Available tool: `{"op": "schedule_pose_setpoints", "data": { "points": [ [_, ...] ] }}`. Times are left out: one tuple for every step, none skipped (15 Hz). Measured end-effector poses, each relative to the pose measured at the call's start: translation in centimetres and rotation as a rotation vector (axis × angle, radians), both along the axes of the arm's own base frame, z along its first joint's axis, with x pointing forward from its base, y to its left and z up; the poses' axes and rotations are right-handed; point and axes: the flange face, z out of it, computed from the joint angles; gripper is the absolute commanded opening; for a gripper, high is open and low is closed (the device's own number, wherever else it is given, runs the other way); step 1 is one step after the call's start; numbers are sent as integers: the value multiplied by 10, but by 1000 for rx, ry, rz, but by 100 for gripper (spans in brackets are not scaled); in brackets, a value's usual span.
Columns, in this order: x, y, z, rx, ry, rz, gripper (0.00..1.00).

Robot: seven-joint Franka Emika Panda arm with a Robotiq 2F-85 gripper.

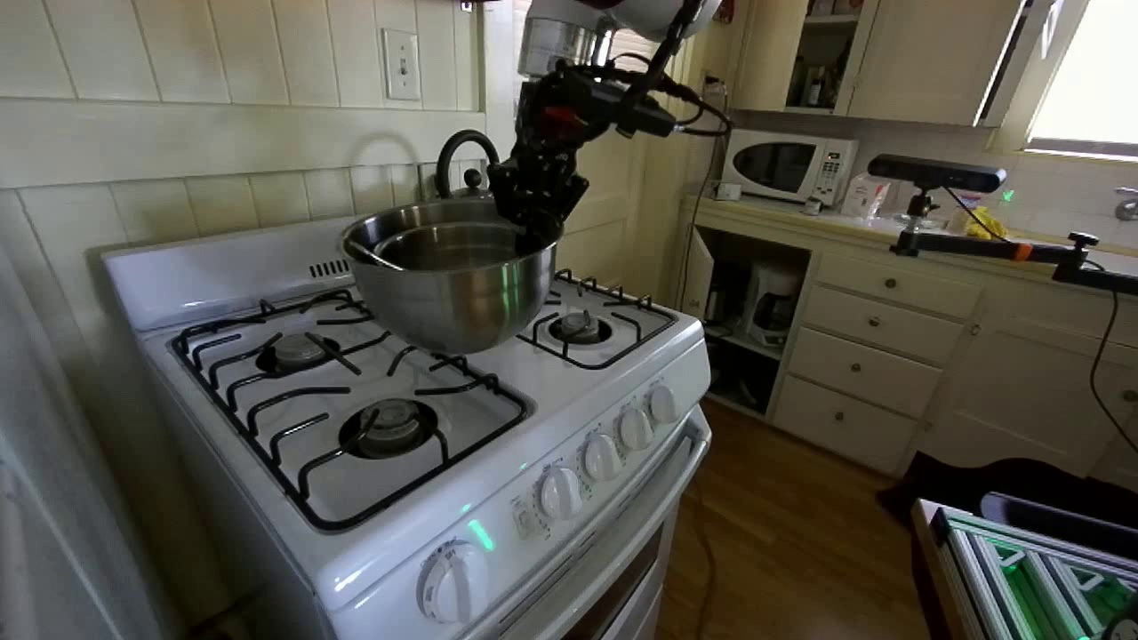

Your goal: Move the silver kettle to the back right plate of the stove then move the silver bowl forwards and remove the silver spoon from the bowl.

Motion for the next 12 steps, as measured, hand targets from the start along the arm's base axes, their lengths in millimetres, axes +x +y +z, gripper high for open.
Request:
{"op": "schedule_pose_setpoints", "data": {
  "points": [
    [2, 10, -2, 3, 2, 27, 4],
    [5, 20, -5, 6, 5, 54, 4],
    [6, 28, -9, 8, 10, 78, 4],
    [8, 34, -13, 9, 15, 96, 4],
    [10, 40, -17, 11, 21, 109, 4],
    [11, 43, -21, 13, 26, 118, 4],
    [13, 46, -24, 14, 31, 124, 4],
    [14, 48, -27, 15, 33, 127, 4],
    [15, 50, -28, 17, 34, 128, 4],
    [16, 50, -29, 20, 33, 128, 4],
    [17, 51, -29, 24, 29, 127, 4],
    [19, 52, -30, 28, 25, 125, 4]
  ]
}}
